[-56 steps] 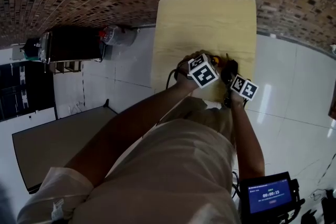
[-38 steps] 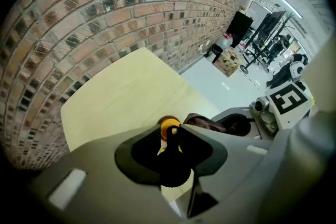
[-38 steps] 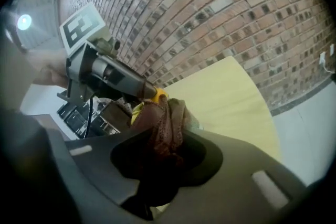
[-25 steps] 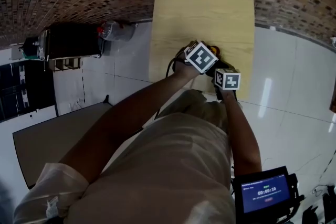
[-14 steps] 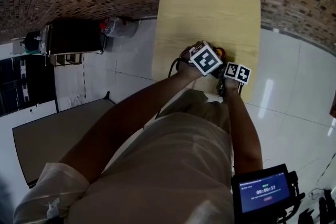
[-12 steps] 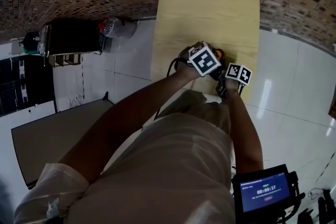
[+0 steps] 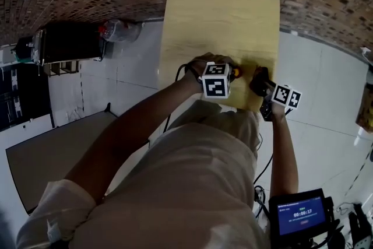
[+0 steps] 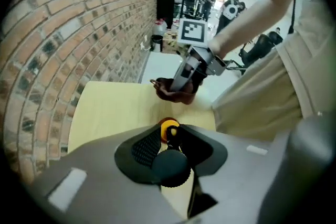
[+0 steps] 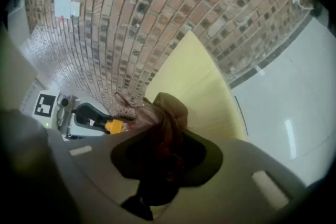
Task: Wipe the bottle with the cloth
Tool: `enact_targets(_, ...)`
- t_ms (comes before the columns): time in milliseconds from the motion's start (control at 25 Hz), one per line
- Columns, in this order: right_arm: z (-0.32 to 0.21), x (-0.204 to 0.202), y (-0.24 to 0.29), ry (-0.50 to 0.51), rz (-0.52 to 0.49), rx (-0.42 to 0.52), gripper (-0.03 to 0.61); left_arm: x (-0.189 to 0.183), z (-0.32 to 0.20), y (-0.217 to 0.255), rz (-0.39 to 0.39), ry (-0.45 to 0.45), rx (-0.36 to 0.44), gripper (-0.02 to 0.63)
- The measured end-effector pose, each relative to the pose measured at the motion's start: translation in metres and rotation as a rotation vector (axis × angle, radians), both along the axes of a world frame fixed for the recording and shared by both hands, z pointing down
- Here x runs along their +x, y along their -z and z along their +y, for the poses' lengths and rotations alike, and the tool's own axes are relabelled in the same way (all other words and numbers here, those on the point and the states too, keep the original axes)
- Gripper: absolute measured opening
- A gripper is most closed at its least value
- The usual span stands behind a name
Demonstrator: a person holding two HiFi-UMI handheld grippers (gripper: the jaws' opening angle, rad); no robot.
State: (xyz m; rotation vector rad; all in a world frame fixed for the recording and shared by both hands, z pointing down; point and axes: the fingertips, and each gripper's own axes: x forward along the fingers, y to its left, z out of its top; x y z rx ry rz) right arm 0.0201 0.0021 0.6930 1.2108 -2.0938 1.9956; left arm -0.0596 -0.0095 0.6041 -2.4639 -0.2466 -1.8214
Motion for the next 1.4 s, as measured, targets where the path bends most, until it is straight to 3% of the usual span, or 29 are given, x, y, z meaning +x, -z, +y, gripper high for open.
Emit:
enact_targets(240, -0.023, -0.011, 0.030, 0.223, 0.029, 0.166, 0.095, -0.004, 0.028, -0.003, 0.008, -0.248, 0.086, 0.126)
enact_targets(400, -0.038, -0.034, 0.041, 0.310, 0.005, 0.219, 0.095, -0.006, 0.032, -0.006, 0.002, -0.310, 0.088, 0.126)
enact_targets(560, -0.051, -0.058, 0.040, 0.410, -0.002, 0.234, 0.095, -0.005, 0.030, -0.010, -0.019, -0.363, 0.054, 0.127)
enact_targets(800, -0.043, -0.089, 0.024, 0.634, -0.033, 0.183, 0.097, 0.001, 0.041, -0.014, -0.070, -0.539, -0.007, 0.127)
enact_targets(1160, -0.041, -0.095, -0.008, 0.759, 0.074, 0.132, 0.097, 0.001, 0.045, -0.010, -0.045, -0.532, 0.010, 0.127)
enact_targets(1400, -0.037, -0.093, -0.034, 0.762, 0.165, 0.087, 0.097, 0.000, 0.047, -0.008, -0.047, -0.531, 0.015, 0.127)
